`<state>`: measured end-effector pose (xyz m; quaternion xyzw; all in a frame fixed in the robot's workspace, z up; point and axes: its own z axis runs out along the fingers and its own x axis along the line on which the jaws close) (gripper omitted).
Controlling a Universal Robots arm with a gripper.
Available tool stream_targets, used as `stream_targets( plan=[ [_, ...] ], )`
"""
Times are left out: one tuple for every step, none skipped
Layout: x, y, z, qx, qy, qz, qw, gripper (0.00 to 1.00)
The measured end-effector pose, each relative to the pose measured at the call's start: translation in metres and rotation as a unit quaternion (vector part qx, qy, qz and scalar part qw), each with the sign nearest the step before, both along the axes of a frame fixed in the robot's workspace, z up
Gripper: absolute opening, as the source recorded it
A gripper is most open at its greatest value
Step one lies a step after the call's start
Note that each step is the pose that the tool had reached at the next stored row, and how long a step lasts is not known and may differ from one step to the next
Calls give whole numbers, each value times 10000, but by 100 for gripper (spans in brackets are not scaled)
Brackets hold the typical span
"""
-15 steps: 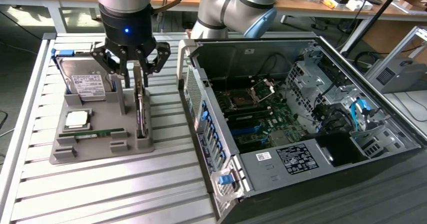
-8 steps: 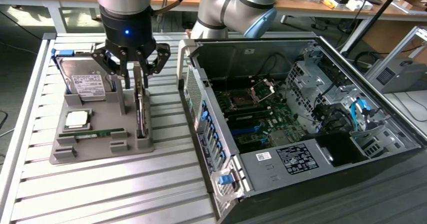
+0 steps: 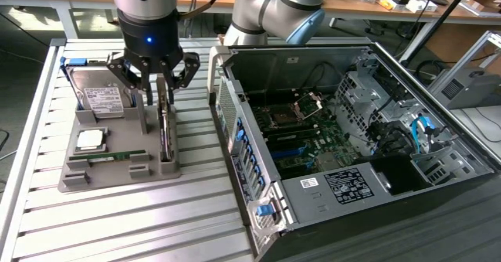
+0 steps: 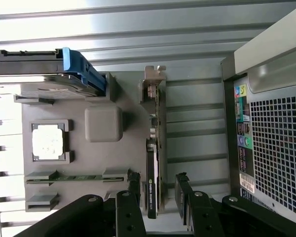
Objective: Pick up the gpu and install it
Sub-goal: 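Pick up the gpu and move the gpu toward the slot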
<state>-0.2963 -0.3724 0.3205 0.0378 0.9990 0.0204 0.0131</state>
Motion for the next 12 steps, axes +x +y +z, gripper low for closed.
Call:
stream_targets(
  plan=[
    [0,0,-4,0,0,0,10000,42],
    [0,0,-9,0,0,0,10000,42],
    [0,0,-13,0,0,0,10000,42],
    [0,0,-17,0,0,0,10000,42],
    [0,0,-20,0,0,0,10000,42],
    [0,0,-24,0,0,0,10000,42],
    [0,0,-28,0,0,0,10000,42],
    [0,0,-31,0,0,0,10000,42],
    [0,0,-35,0,0,0,10000,42],
    [0,0,-38,0,0,0,10000,42],
    [0,0,-41,0,0,0,10000,42],
    [0,0,-45,0,0,0,10000,42]
  ],
)
